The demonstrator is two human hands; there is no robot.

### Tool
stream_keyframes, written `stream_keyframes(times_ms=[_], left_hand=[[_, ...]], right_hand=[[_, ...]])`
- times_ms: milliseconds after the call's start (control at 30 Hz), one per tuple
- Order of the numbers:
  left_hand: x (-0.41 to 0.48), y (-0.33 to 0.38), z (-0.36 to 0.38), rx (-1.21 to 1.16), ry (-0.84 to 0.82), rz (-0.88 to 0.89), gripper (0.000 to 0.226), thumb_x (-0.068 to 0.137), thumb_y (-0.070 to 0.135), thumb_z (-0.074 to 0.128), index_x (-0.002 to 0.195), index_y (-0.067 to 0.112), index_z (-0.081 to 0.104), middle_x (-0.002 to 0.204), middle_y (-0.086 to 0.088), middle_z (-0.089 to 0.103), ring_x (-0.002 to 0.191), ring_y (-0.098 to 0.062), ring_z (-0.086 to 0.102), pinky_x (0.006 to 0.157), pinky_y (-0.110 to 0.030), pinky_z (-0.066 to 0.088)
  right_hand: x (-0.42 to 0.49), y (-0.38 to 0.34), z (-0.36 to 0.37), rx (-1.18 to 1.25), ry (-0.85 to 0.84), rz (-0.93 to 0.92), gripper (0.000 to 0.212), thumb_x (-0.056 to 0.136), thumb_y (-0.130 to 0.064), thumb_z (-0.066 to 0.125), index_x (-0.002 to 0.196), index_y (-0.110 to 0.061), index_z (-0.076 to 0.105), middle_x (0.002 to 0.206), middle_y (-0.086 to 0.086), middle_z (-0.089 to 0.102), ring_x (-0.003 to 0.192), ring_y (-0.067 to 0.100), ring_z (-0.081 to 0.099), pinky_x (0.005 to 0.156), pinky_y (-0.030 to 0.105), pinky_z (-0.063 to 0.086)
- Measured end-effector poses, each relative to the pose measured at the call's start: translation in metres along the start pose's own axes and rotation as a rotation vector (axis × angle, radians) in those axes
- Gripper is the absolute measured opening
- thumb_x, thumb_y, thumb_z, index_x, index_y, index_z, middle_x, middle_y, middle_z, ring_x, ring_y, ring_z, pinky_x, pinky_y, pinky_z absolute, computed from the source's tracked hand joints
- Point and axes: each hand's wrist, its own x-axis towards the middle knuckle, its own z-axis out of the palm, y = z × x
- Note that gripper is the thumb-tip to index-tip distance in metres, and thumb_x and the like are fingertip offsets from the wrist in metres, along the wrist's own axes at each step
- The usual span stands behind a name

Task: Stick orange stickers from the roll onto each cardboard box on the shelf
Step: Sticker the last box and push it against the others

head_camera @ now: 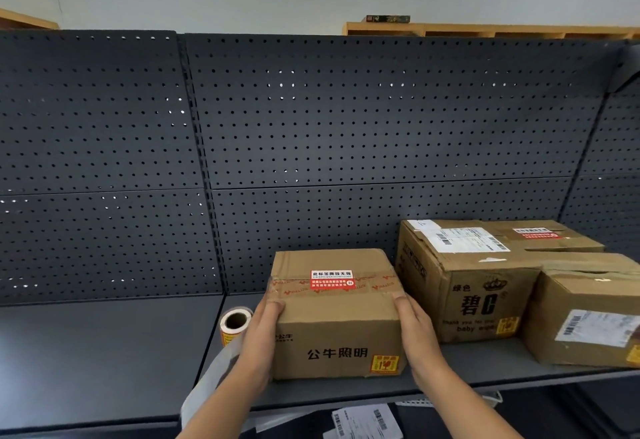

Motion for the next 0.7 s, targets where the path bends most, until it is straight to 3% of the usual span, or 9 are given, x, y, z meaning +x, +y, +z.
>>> stream_keyframes(times_ms=[133, 267, 400, 500, 567, 633, 700], left_hand=[[-0.002, 0.008, -0.001, -0.054, 0.006, -0.003, 0.031, 0.101, 0.041, 0.052, 0.122, 0.024, 0.066, 0.108, -0.013, 0.076, 0.102, -0.033, 0.070, 0.077, -0.042, 0.056], [-0.002, 0.031, -0.001, -0.072, -0.004, 0.026, 0.029, 0.102, 0.044, 0.051, 0.116, 0.024, 0.067, 0.105, -0.017, 0.075, 0.094, -0.034, 0.070, 0.067, -0.039, 0.058], [-0.002, 0.062, -0.002, -0.120, -0.015, 0.060, 0.040, 0.095, 0.054, 0.055, 0.118, 0.025, 0.069, 0.102, -0.017, 0.078, 0.098, -0.040, 0.072, 0.080, -0.055, 0.062], [-0.003, 0.083, 0.000, -0.109, -0.020, 0.098, 0.034, 0.098, 0.051, 0.053, 0.109, 0.024, 0.070, 0.083, -0.009, 0.079, 0.081, -0.030, 0.071, 0.065, -0.039, 0.058], [-0.009, 0.099, 0.006, -0.097, -0.037, 0.113, 0.033, 0.098, 0.051, 0.051, 0.106, 0.025, 0.070, 0.075, -0.005, 0.078, 0.079, -0.028, 0.069, 0.066, -0.037, 0.054], [-0.013, 0.114, 0.013, -0.084, -0.058, 0.148, 0.033, 0.099, 0.050, 0.051, 0.108, 0.024, 0.069, 0.077, -0.005, 0.077, 0.081, -0.027, 0.069, 0.068, -0.039, 0.053], [-0.013, 0.126, 0.024, -0.058, -0.070, 0.166, 0.038, 0.097, 0.054, 0.052, 0.114, 0.024, 0.066, 0.092, -0.008, 0.078, 0.090, -0.029, 0.070, 0.074, -0.042, 0.054]], right_hand=[[-0.001, -0.015, 0.002, 0.000, -0.016, 0.003, 0.032, 0.109, -0.039, 0.043, 0.120, -0.032, 0.072, 0.107, -0.006, 0.079, 0.104, 0.016, 0.071, 0.081, 0.032, 0.056], [-0.002, -0.049, 0.005, -0.026, -0.024, -0.035, 0.032, 0.108, -0.043, 0.043, 0.116, -0.030, 0.072, 0.105, -0.004, 0.078, 0.098, 0.014, 0.072, 0.072, 0.027, 0.056], [-0.006, -0.089, 0.007, -0.044, -0.052, -0.055, 0.034, 0.107, -0.050, 0.045, 0.119, -0.029, 0.069, 0.107, -0.001, 0.076, 0.100, 0.015, 0.071, 0.072, 0.029, 0.054], [-0.008, -0.118, 0.004, -0.044, -0.083, -0.075, 0.030, 0.104, -0.050, 0.051, 0.113, -0.027, 0.069, 0.103, -0.002, 0.076, 0.094, 0.012, 0.070, 0.066, 0.024, 0.051], [-0.007, -0.135, -0.001, -0.045, -0.080, -0.082, 0.032, 0.102, -0.051, 0.054, 0.111, -0.026, 0.070, 0.102, -0.001, 0.076, 0.095, 0.013, 0.070, 0.068, 0.026, 0.051], [-0.003, -0.152, -0.008, -0.064, -0.069, -0.095, 0.036, 0.101, -0.054, 0.055, 0.114, -0.025, 0.070, 0.105, 0.001, 0.075, 0.099, 0.017, 0.069, 0.072, 0.031, 0.053], [0.001, -0.166, -0.019, -0.066, -0.048, -0.102, 0.038, 0.099, -0.056, 0.056, 0.114, -0.024, 0.071, 0.106, 0.005, 0.076, 0.102, 0.022, 0.070, 0.080, 0.039, 0.057]])
